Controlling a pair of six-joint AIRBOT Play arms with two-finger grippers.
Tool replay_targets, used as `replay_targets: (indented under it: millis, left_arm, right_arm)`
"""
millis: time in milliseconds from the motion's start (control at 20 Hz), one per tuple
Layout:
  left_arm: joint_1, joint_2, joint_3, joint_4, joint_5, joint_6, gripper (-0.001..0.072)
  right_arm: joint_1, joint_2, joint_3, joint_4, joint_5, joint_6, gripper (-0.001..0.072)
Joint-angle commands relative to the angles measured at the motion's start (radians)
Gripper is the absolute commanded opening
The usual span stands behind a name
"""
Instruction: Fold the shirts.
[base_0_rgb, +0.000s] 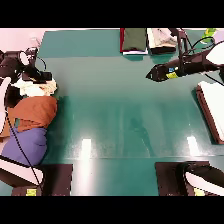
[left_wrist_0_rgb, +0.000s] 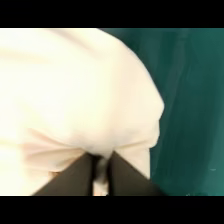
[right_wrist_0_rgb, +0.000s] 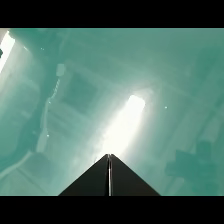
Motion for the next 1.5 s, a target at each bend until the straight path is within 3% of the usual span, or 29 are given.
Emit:
replay_targets:
  millis: [0, 300, 650, 850, 1050, 1200, 1250, 1300, 1350, 1450]
  left_arm:
    - [0.006, -0.011, 0.06, 0.002, -0.064, 0.008, 0.0026]
    - [-0.07, 0.24, 0.297, -0.001, -0.102, 0.072, 0.0024]
    - [-0.43, 0.556, 0.41, 0.0, -0.124, 0.112, 0.0023]
    - [-0.742, 0.478, 0.402, -0.006, -0.127, 0.117, 0.0023]
    - [-1.006, 0.242, 0.402, -0.063, -0.104, 0.145, 0.0025]
    - [-1.125, 0.058, 0.402, -0.159, -0.077, 0.209, 0.0027]
    - [-1.144, 0.014, 0.402, -0.171, -0.079, 0.225, 0.0132]
    - [-1.145, -0.011, 0.402, -0.171, -0.087, 0.224, 0.0476]
    - [-1.131, -0.02, 0.402, -0.158, -0.101, 0.206, 0.0605]
    - [-1.045, -0.005, 0.408, -0.129, -0.175, 0.161, 0.0599]
  right_arm:
    - [0.0, 0.006, 0.002, 0.005, -0.038, 0.0, 0.002]
    - [-0.032, 0.048, 0.206, 0.005, -0.024, 0.0, 0.002]
    - [-0.154, 0.048, 0.546, 0.005, -0.026, 0.0, 0.002]
    - [-0.241, 0.048, 0.634, 0.005, -0.006, 0.019, 0.002]
    - [-0.293, 0.047, 0.639, 0.005, 0.046, 0.026, 0.002]
    - [-0.3, 0.048, 0.607, 0.005, 0.061, 0.026, 0.002]
    - [-0.3, 0.048, 0.591, 0.005, 0.067, 0.026, 0.002]
    - [-0.3, 0.048, 0.572, 0.005, 0.076, 0.026, 0.002]
    - [-0.3, 0.048, 0.554, 0.005, 0.085, 0.026, 0.002]
    - [-0.3, 0.048, 0.513, 0.005, 0.1, 0.026, 0.002]
